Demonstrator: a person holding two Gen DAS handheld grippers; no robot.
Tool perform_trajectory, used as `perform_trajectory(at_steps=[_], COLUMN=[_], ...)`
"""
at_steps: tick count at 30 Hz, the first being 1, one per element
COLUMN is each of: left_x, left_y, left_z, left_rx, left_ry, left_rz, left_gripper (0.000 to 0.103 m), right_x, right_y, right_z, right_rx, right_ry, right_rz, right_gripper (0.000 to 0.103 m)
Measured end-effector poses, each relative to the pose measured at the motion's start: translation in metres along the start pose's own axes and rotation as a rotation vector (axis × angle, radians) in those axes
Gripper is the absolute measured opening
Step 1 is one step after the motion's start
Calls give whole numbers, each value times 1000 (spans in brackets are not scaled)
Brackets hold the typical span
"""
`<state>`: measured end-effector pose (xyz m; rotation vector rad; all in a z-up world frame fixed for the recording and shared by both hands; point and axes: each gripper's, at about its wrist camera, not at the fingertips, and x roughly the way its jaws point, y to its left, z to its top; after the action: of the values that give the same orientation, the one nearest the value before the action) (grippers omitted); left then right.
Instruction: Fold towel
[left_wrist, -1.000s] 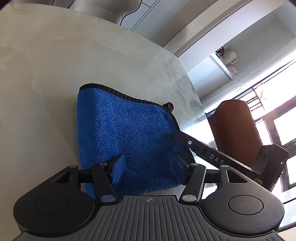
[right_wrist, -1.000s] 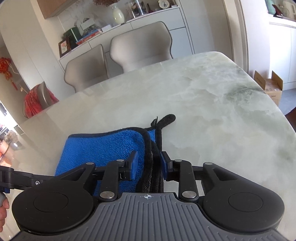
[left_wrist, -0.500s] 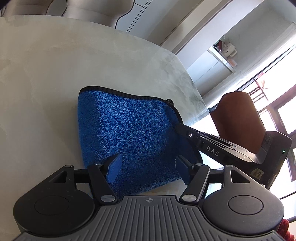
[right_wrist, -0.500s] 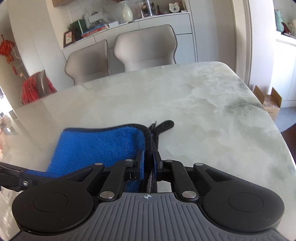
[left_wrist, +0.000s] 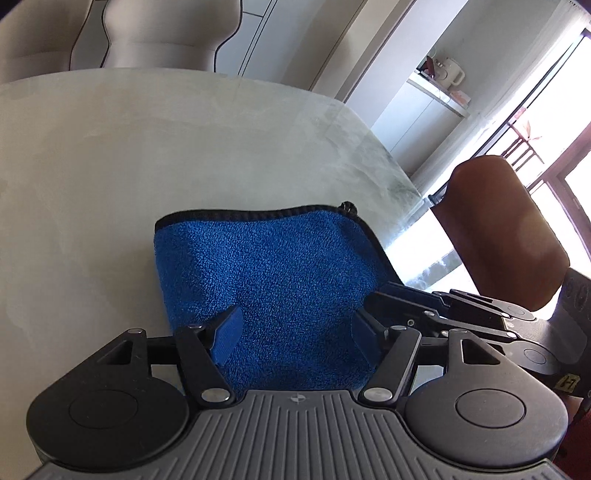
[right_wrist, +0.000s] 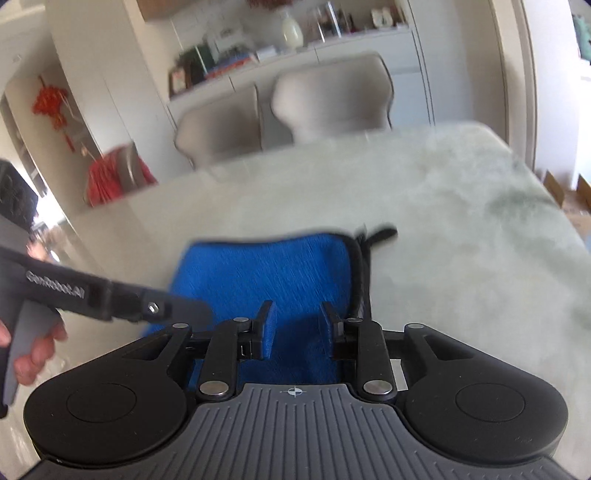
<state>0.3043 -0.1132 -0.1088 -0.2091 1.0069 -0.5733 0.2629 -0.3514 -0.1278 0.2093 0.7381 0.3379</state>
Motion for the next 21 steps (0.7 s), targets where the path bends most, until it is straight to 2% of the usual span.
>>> perform_trajectory(at_steps=[4,6,7,8,12,14,17,21], left_x=[-8,-22,-28,-34,-40,-35,-30,-39], left_y=[-2,-9,-13,-17,-26,-29,-31,-35], left_z=[-2,-7,-13,-18,-41,-49,-52,-47], left_rx=[-18,-12,-4,1,-5,-3,-17,-41], left_ry=[-3,-26,-41,-52,-31,-1,0,-11], left_rz=[10,17,19,21,14,33,62,92], left_gripper=[69,70,70,71,71,71,71,71], right_x=[-3,-11,-14,-16,-15,-12,-7,-27], right_y=[1,6,9,10,11,8,1,5], right_z=[4,7,6,5,-6,-6,-5,0], right_rx=[7,-7,-12,-14,-35,-31,-13,-34], right_ry=[4,-5,-8,-7,16,33,60,18], right_rz=[-27,-58,-71,-78,-103,-117,-137,-151], right_gripper=[26,31,40,42,42,43,45,45])
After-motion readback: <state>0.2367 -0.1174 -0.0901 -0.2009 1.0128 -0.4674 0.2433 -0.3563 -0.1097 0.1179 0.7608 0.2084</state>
